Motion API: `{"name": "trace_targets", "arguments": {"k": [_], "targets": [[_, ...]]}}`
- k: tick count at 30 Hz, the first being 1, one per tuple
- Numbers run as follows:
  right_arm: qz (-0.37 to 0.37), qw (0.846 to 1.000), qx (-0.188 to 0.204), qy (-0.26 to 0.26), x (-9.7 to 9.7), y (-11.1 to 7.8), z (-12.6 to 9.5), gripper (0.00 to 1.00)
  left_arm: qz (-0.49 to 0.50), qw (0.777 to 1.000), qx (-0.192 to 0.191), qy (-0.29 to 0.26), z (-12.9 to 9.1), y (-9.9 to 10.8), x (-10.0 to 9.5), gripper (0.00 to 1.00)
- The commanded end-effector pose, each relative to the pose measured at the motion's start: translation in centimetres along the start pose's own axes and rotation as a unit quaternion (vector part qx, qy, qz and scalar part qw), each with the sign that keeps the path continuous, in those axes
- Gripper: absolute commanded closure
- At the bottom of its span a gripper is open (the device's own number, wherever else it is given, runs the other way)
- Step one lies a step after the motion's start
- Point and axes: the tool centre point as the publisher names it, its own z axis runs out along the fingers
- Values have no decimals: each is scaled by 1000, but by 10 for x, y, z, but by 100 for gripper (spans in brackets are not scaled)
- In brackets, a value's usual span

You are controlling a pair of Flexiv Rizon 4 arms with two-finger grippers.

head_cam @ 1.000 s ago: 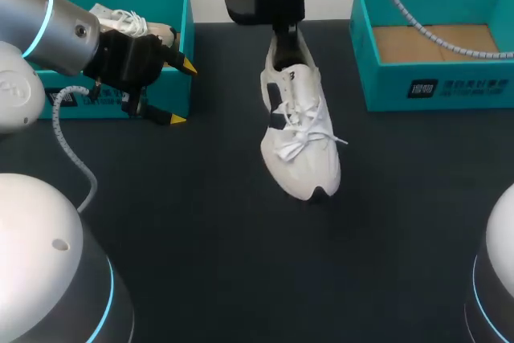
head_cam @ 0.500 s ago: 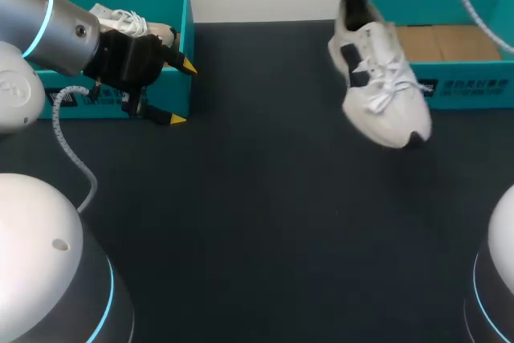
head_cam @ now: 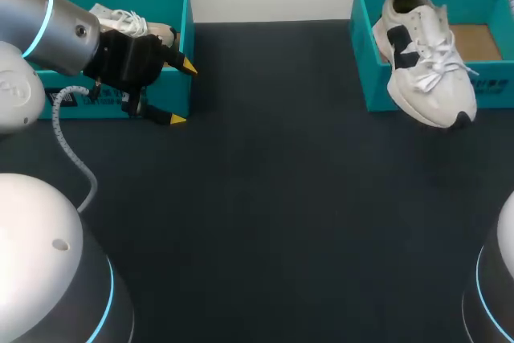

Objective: Take the shoe out of the shoebox, open the shoe tongue, remove and reinsert the insole, then place the shoe into the shoebox

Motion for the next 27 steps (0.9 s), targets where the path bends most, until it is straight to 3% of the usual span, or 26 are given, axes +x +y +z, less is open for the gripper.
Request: {"name": "trace_targets", "arguments": {"k": [1,4,15,27], "targets": [[-1,1000,-3,-2,2,-2,-1,100,0,1000,-2,0,0,-1,1,0],[-9,1000,2,0,0,-14,6,100,0,1000,-2,0,0,-1,1,0],[-23,999,34,7,-37,-122,35,100,0,1000,-2,0,0,-1,1,0],[10,996,75,42,-65,-205,83,100,0,1000,-2,0,0,-1,1,0]]}}
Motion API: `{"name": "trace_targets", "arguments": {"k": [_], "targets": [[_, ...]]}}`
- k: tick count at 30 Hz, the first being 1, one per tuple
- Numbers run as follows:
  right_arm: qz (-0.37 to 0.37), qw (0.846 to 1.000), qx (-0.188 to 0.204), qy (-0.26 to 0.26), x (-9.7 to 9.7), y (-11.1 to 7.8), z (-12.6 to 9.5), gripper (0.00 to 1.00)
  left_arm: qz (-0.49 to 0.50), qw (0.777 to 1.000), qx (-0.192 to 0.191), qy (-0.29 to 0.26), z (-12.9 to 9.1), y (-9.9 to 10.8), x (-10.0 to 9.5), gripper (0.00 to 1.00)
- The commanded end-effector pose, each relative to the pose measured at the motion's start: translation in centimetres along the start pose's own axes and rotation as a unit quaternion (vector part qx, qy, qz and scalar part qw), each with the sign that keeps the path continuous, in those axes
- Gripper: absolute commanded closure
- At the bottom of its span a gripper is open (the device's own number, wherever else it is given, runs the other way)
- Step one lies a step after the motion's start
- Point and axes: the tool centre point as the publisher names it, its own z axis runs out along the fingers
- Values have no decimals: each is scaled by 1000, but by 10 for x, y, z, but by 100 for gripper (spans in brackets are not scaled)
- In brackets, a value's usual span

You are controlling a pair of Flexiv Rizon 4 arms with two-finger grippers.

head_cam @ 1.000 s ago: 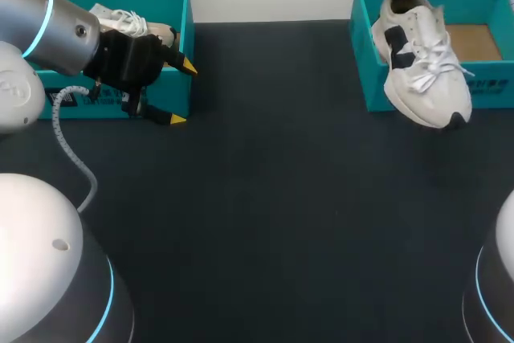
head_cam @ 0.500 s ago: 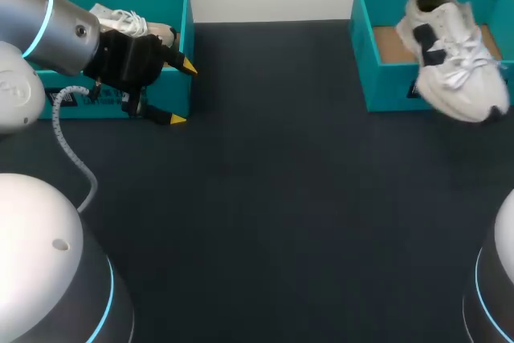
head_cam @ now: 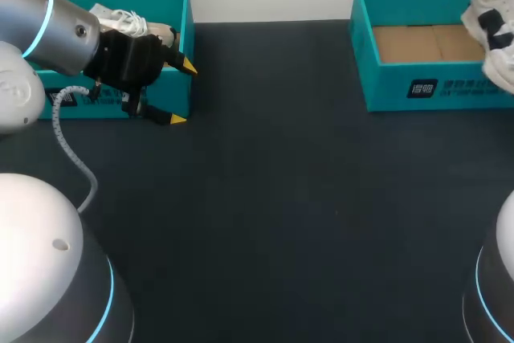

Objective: Take the shoe out of the shoebox, open the shoe tongue, remove and reinsert the insole, then place the shoe into the shoebox

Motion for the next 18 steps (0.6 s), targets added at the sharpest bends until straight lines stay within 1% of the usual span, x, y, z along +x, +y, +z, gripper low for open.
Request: {"name": "trace_targets", "arguments": {"k": [1,3,7,8,12,13,14,15,16,17,18], "targets": [[14,1000,5,18,-15,-21,19,100,0,1000,-2,0,0,-1,1,0],[26,999,2,24,-19,-30,25,100,0,1000,-2,0,0,-1,1,0],[55,998,17,30,-23,-40,35,100,0,1000,-2,0,0,-1,1,0],[65,997,12,27,-24,-42,36,100,0,1000,-2,0,0,-1,1,0],[152,988,30,26,-20,-48,35,100,0,1000,-2,0,0,-1,1,0],[193,980,32,22,-18,-50,33,100,0,1000,-2,0,0,-1,1,0],[241,970,39,21,-17,-52,32,100,0,1000,-2,0,0,-1,1,0],[270,962,36,21,-16,-53,31,100,0,1000,-2,0,0,-1,1,0],[307,951,30,11,-15,-54,30,100,0,1000,-2,0,0,-1,1,0],[369,929,41,16,-13,-56,30,100,0,1000,-2,0,0,-1,1,0],[400,916,31,12,-13,-57,30,100,0,1000,-2,0,0,-1,1,0]]}}
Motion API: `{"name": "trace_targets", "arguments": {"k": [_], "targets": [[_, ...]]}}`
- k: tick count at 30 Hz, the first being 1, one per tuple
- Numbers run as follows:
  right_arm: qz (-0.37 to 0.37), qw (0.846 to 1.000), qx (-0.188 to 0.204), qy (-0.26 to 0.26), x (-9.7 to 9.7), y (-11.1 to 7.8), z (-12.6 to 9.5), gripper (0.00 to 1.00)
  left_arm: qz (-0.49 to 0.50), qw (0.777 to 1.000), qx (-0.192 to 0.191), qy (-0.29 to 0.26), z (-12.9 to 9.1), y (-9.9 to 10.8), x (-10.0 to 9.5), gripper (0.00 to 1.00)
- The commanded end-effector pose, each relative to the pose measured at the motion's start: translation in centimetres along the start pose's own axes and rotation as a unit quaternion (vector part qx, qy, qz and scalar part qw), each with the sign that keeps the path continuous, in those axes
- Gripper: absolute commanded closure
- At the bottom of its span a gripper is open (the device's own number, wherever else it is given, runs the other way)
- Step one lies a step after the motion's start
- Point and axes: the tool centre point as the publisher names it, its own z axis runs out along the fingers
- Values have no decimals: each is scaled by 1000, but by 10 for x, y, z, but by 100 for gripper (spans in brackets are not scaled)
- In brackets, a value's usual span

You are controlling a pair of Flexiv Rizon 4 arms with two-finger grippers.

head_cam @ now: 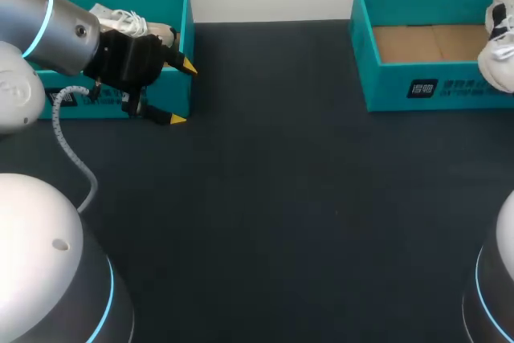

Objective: Take the shoe out of the shoebox, open the shoe tongue, remove and reinsert the insole, then place the shoe into the shoebox

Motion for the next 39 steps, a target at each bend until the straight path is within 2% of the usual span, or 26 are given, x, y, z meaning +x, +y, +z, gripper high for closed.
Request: {"name": "trace_targets", "arguments": {"k": [1,3,4,6,12,15,16,17,18,19,20,21,39], "targets": [[253,967,4,4,4,-7,-4,100,0,1000,-2,0,0,-1,1,0],[290,957,1,4,3,-9,-2,100,0,1000,-2,0,0,-1,1,0],[321,947,9,19,2,-11,-2,100,0,1000,-2,0,0,-1,1,0],[346,938,-1,35,1,-11,-2,100,0,1000,-2,0,0,-1,1,0],[391,916,36,80,4,-17,-1,100,0,1000,-2,0,0,-1,1,0],[433,896,43,92,8,-20,0,100,0,1000,-2,0,0,-1,1,0],[436,894,41,97,9,-20,0,100,0,1000,-2,0,0,-1,1,0],[453,883,64,102,12,-22,0,100,0,1000,-2,0,0,-1,1,0],[454,884,53,100,12,-22,0,100,0,1000,-2,0,0,-1,1,0],[477,869,68,109,13,-22,1,100,0,1000,-2,0,0,-1,1,0],[472,873,65,102,14,-22,1,100,0,1000,-2,0,0,-1,1,0],[492,861,65,113,14,-23,2,100,0,1000,-2,0,0,-1,1,0],[492,861,65,113,14,-23,2,100,0,1000,-2,0,0,-1,1,0]]}}
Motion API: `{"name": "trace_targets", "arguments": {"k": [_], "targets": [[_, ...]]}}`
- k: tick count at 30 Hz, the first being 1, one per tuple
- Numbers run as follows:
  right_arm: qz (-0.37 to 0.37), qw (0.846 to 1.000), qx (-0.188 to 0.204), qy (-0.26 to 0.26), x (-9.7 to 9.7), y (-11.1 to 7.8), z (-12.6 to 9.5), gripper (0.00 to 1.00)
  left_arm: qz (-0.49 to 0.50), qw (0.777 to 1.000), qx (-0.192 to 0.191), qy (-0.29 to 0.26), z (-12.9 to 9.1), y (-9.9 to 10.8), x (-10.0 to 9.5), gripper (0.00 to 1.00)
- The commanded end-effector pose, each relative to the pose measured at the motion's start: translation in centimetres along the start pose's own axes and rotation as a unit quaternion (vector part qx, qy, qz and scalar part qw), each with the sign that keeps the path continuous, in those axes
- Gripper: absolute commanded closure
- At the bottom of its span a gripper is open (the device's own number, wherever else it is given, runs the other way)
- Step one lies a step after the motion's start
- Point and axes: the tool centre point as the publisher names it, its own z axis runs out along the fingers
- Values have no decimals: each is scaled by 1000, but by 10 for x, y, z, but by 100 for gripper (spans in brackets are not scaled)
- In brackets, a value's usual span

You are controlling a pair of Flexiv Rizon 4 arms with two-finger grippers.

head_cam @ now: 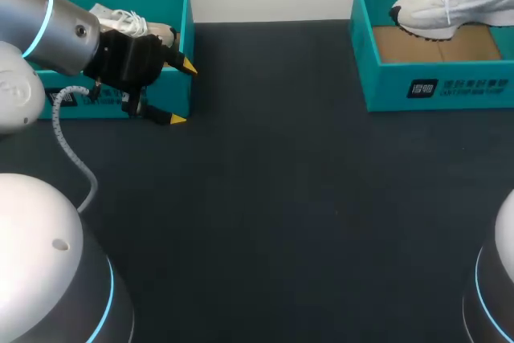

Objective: Take the shoe out of the shoebox, open the shoe tongue, remove and reinsert the insole, then place the shoe into the shoebox

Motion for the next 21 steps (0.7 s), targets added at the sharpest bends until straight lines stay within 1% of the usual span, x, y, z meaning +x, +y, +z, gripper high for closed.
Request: {"name": "trace_targets", "arguments": {"k": [1,4,9,13,16,20,21], "targets": [[0,1000,4,1,-1,3,-2,100,0,1000,-2,0,0,-1,1,0],[7,1000,7,1,1,3,0,100,0,1000,-2,0,0,-1,1,0],[63,998,-21,-6,-4,7,10,100,0,1000,-2,0,0,-1,1,0],[98,994,-35,-36,-7,14,20,100,0,1000,-2,0,0,-1,1,0],[103,993,-41,-51,-7,20,28,100,0,1000,-2,0,0,-1,1,0],[109,992,-42,-57,-7,26,37,100,0,1000,-2,0,0,-1,1,0],[114,991,-48,-57,-7,27,40,100,0,1000,-2,0,0,-1,1,0]]}}
